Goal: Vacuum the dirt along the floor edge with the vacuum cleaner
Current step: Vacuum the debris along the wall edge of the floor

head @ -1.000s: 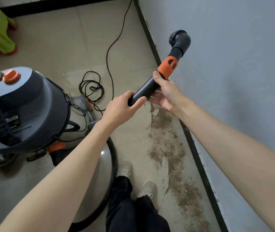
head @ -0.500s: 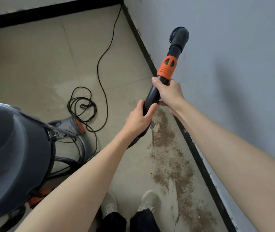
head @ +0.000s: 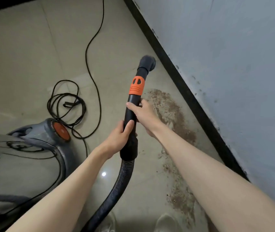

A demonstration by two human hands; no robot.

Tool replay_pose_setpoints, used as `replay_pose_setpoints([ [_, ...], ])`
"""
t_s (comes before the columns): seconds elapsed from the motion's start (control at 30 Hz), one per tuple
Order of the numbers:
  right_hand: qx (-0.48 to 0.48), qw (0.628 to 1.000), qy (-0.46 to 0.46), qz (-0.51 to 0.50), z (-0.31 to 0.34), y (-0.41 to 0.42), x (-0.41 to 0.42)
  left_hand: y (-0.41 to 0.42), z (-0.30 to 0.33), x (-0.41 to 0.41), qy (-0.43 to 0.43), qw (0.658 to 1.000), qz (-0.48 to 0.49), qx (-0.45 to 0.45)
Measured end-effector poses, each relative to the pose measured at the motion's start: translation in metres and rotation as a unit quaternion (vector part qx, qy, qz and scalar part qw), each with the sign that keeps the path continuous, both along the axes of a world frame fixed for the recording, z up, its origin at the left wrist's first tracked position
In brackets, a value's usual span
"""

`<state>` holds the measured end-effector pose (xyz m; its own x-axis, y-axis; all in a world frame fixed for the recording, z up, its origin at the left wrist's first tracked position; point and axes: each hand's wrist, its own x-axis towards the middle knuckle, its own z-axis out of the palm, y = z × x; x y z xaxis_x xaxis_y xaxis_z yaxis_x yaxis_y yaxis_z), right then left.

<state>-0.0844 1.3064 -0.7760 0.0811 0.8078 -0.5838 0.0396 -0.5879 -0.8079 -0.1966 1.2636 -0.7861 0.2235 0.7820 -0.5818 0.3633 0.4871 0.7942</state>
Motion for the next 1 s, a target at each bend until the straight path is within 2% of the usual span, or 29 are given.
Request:
replay_pose_setpoints([
  [0.07,0.008,0.999,0.03,-0.011,-0.038,0.002,-0.011,0.003,-0.034,-0.008,-0.013,1.0,0.006,-0.015],
  [0.23,0.052,0.998,0.037,-0.008,-0.112,0.015,-0.027,0.021,-0.105,-0.025,-0.016,0.999,0.025,-0.015],
  [0.33,0.072,0.997,0.019,0.001,-0.144,0.026,-0.033,0.045,-0.138,-0.029,0.027,0.997,0.057,0.035],
  [0.43,0.078,0.997,0.01,-0.008,-0.167,0.031,-0.037,0.081,-0.154,-0.037,0.089,0.981,0.159,0.071],
  [0.5,0.078,0.997,-0.004,0.007,-0.176,0.026,-0.041,0.1,-0.158,-0.041,0.077,0.976,0.198,0.057],
  [0.57,0.069,0.997,-0.011,0.033,-0.181,0.013,-0.045,0.1,-0.159,-0.037,0.065,0.983,0.173,0.023],
  [0.73,0.064,0.993,-0.037,0.094,-0.178,-0.013,-0.047,0.085,-0.16,-0.033,-0.032,0.99,0.11,-0.079],
  [0.8,0.074,0.991,-0.044,0.103,-0.17,-0.013,-0.042,0.089,-0.159,-0.035,-0.051,0.992,0.093,-0.074],
  [0.9,0.085,0.987,-0.083,0.107,-0.163,-0.016,-0.042,0.096,-0.154,-0.029,-0.102,0.985,0.131,-0.05],
  [0.93,0.073,0.989,-0.074,0.106,-0.165,-0.022,-0.045,0.098,-0.152,-0.026,-0.101,0.984,0.141,-0.035],
  [1.0,0.03,0.994,0.012,0.105,-0.172,-0.039,-0.053,0.102,-0.152,-0.027,-0.09,0.985,0.147,-0.008],
])
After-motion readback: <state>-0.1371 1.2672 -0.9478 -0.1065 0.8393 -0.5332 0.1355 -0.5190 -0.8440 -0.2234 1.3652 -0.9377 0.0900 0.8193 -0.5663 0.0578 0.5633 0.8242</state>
